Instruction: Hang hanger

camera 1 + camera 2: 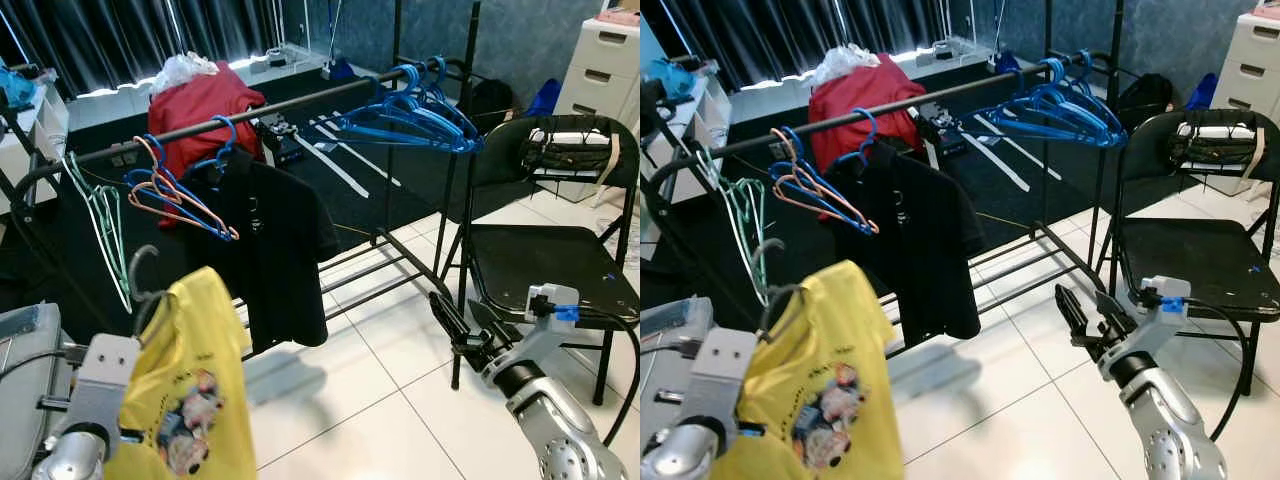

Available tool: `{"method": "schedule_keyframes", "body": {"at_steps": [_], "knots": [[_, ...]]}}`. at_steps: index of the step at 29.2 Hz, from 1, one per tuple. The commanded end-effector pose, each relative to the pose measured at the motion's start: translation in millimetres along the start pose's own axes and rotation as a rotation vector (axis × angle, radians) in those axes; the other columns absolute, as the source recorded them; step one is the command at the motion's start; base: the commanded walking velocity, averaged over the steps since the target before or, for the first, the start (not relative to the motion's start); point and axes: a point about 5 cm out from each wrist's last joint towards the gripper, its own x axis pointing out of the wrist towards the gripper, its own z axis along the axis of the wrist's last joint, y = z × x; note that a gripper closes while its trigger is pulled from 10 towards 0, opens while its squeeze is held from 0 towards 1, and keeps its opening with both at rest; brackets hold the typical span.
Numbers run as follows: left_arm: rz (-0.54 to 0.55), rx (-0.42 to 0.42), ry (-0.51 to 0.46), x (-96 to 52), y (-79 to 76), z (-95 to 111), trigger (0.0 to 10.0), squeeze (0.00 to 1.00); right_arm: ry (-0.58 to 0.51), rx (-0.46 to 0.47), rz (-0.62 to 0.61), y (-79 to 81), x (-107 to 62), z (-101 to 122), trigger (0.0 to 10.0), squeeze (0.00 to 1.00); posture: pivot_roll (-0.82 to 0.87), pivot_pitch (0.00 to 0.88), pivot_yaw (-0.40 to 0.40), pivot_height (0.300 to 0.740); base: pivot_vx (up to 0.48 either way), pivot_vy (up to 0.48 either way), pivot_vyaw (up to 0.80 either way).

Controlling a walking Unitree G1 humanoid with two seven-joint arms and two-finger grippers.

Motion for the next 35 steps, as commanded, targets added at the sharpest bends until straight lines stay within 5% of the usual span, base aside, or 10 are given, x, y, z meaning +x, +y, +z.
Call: {"method": "schedule_keyframes", "body": {"at_steps": [1, 3, 9, 11, 22, 31, 35], "knots": [[0.028, -0.103, 0.005, 1.0, -0.9, 7.3, 10.0, 0.00, 0.008, 0.019, 0.012, 5.0, 4.0, -4.0, 10.0, 0.00, -0.06, 0.038, 0.108, 0.740, 0.000, 0.000, 0.00], [0.028, -0.103, 0.005, 1.0, -0.9, 7.3, 10.0, 0.00, 0.008, 0.019, 0.012, 5.0, 4.0, -4.0, 10.0, 0.00, -0.06, 0.038, 0.108, 0.740, 0.000, 0.000, 0.00], [-0.072, -0.465, 0.020, 0.1, -48.3, 44.4, 10.0, 0.00, 0.014, 0.012, 0.019, 7.3, 6.8, -6.1, 10.0, 0.00, -0.09, 0.019, 0.118, 0.740, 0.000, 0.000, 0.00], [-0.103, -0.508, 0.007, 1.4, -58.4, 59.6, 10.0, 0.00, 0.011, 0.010, 0.006, 5.4, 4.9, -5.9, 10.0, 0.00, -0.09, 0.019, 0.123, 0.740, 0.000, 0.000, 0.00], [-0.153, -0.499, -0.032, 13.0, -92.6, 93.6, 10.0, 0.00, 0.006, 0.006, -0.013, 4.9, 8.4, -5.9, 10.0, 0.00, -0.10, 0.012, 0.120, 0.740, 0.000, 0.000, 0.00], [-0.071, -0.483, -0.029, 31.0, -87.1, 104.5, 10.0, 0.00, 0.010, 0.003, -0.015, 6.0, 10.7, -6.3, 10.0, 0.00, -0.12, 0.019, 0.121, 0.740, 0.000, 0.000, 0.00], [-0.078, -0.379, -0.149, 41.3, -74.4, 117.5, 10.0, 0.00, 0.016, -0.015, -0.021, 6.3, 9.7, -7.6, 10.0, 0.00, -0.13, 0.021, 0.133, 0.740, 0.000, 0.000, 0.00]]}}
